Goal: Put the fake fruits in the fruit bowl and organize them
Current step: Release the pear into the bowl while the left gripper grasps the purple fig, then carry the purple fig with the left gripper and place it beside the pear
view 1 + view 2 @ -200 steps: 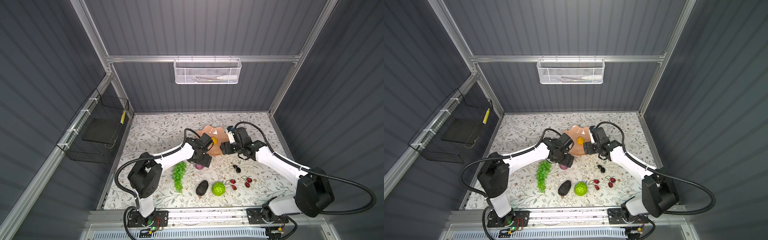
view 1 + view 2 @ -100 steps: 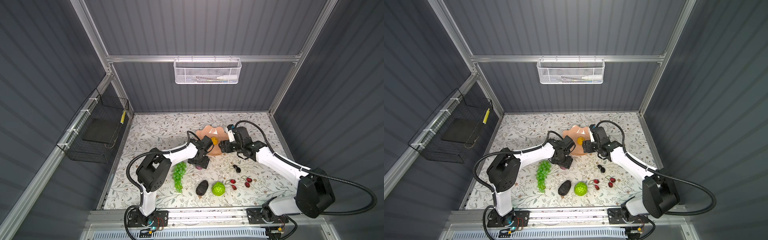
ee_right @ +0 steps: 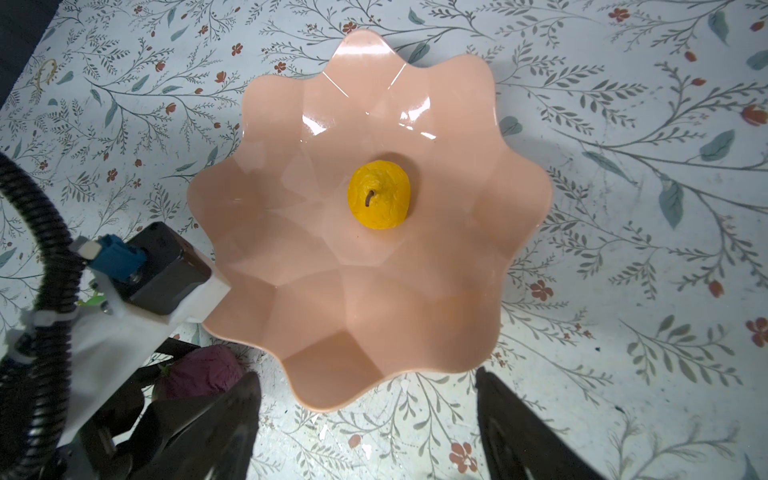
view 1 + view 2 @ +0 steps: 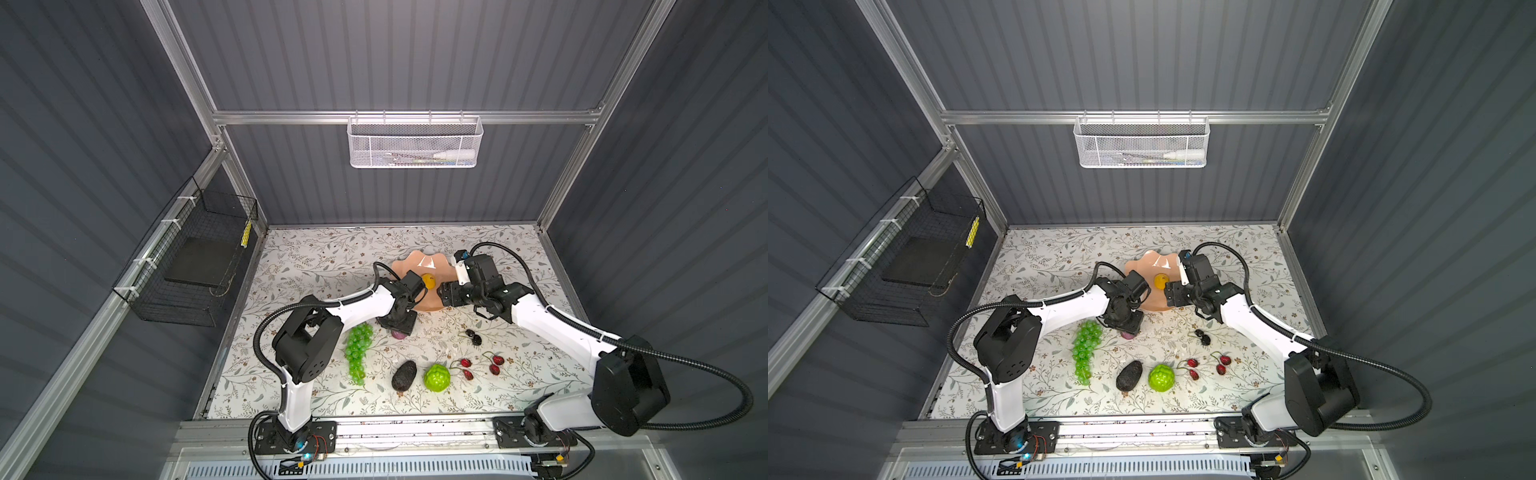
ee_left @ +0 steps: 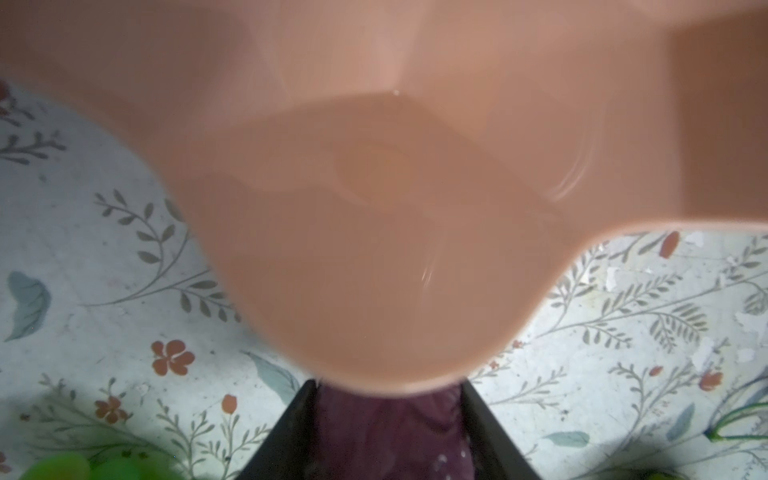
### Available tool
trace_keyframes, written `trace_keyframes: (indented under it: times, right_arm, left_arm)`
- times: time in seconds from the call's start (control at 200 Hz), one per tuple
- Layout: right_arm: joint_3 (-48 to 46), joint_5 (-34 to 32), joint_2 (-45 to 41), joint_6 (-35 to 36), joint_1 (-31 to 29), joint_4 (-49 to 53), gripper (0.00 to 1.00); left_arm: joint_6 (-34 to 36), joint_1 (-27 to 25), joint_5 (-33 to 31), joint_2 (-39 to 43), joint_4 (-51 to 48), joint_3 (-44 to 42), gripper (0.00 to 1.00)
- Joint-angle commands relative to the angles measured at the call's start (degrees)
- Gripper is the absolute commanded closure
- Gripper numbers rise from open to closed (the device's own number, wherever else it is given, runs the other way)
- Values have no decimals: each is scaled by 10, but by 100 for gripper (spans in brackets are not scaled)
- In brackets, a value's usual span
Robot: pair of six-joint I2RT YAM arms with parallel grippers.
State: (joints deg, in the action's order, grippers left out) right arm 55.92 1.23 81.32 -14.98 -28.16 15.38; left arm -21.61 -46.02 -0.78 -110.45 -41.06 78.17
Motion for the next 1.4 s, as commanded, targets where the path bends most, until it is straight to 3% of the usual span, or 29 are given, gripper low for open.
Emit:
trace_keyframes:
  times: [0.0,0.19,0.36,0.47,0.895,1.116,1.396]
  right_arm:
    - [-1,-10,-1,8,0,2,19]
    - [5,-20,-24,13,0,16,19]
    - [-9,-11,-60,5,-1,26,20]
    - [-25,0,-79,2,0,31,20]
    - [-42,26,-132,-1,-1,52,20]
    - [-86,37,-161,-14,-1,44,19]
    - [-98,43,-168,-7,-1,58,19]
  left_arm:
    - [-3,7,26,20,-16,-15,59]
    - [-4,33,64,81,-41,-1,59]
    - [-10,64,90,92,-58,87,59]
    - [-5,78,98,51,-60,150,60]
    - [-2,88,23,-201,-77,440,61]
    - [2,89,6,-274,-85,506,61]
    - [-21,88,7,-287,-43,474,58]
